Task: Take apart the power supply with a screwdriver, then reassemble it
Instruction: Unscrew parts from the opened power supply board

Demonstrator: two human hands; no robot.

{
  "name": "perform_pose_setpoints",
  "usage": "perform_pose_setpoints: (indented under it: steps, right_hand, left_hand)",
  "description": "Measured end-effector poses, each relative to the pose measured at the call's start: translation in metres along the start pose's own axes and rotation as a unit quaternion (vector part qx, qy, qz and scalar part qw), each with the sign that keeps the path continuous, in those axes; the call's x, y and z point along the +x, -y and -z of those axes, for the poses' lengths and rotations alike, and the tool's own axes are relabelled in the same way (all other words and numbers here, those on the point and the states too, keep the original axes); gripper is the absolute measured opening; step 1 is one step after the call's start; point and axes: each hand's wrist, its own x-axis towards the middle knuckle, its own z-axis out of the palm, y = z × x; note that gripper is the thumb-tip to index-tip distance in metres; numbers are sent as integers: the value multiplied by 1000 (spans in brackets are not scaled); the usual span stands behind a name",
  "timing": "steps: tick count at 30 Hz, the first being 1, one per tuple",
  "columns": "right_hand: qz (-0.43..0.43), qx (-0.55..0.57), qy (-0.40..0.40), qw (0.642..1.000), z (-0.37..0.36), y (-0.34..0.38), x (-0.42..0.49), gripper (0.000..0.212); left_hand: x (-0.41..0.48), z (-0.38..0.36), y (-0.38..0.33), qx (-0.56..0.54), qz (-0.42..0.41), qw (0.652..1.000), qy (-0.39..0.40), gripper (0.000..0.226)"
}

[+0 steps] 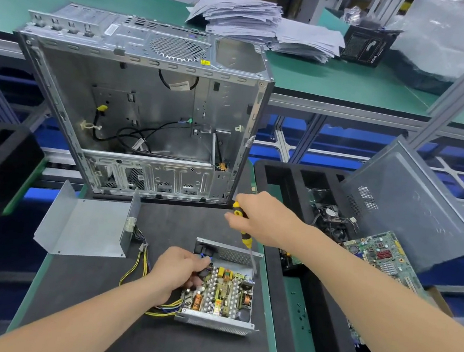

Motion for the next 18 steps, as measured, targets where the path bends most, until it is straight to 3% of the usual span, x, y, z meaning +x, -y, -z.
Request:
perform_pose_setpoints:
  steps: [3,8,12,18]
  right_hand:
    - [-1,36,25,999,-9,-6,2,30]
    - [4,42,62,997,-22,-14,8,17]
    - [24,-3,114,993,-30,-16,10,28]
    - [59,-52,133,988,-41,-16,12,27]
  left_hand:
    - [-2,0,-6,81,-13,996,-14,29]
    - [-15,-6,-7,161,-103,973,-127,31]
    - [-11,-7,-9,45,-65,990,-119,25]
    - [2,-5,-7,-89,26,990,-106,24]
